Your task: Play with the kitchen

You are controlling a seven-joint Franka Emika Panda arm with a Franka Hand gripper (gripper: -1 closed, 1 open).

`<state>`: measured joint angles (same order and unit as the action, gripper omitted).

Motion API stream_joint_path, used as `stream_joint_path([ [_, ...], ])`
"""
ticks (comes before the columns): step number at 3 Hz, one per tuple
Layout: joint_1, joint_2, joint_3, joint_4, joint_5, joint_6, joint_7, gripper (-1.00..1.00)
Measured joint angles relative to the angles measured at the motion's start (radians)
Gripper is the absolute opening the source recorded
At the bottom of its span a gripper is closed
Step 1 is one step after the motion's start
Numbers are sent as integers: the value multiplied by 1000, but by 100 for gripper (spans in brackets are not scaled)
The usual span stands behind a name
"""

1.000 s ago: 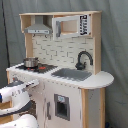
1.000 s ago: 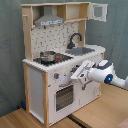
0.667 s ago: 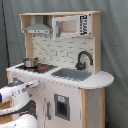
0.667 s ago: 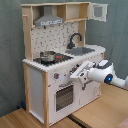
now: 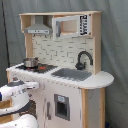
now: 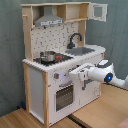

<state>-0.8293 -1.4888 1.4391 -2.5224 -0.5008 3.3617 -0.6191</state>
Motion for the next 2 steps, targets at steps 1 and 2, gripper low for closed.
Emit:
stream_joint_path([
  [1, 0, 7, 0, 0, 4, 8, 121, 100],
  [2, 0, 8, 0, 0, 4, 18, 229, 100],
])
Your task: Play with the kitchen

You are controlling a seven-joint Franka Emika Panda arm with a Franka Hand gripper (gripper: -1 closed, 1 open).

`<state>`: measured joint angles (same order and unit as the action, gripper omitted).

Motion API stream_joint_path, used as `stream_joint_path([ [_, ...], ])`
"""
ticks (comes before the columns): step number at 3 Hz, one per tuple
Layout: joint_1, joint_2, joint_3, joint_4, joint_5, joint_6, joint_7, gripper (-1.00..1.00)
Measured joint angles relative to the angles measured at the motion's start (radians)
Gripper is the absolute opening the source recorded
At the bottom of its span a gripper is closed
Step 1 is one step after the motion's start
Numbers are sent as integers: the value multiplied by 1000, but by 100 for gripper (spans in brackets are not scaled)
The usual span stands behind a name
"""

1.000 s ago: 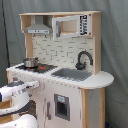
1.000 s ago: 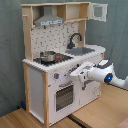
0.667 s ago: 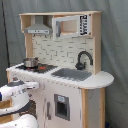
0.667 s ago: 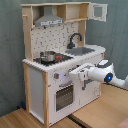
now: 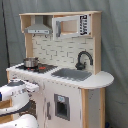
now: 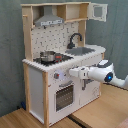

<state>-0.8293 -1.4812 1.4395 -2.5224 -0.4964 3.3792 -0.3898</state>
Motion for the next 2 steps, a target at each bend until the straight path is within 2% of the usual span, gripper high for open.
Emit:
stream_joint_path([
  [1, 77, -3, -32, -15, -1, -52, 22, 100],
  [2, 128, -3, -37, -15, -1, -141, 23, 100],
])
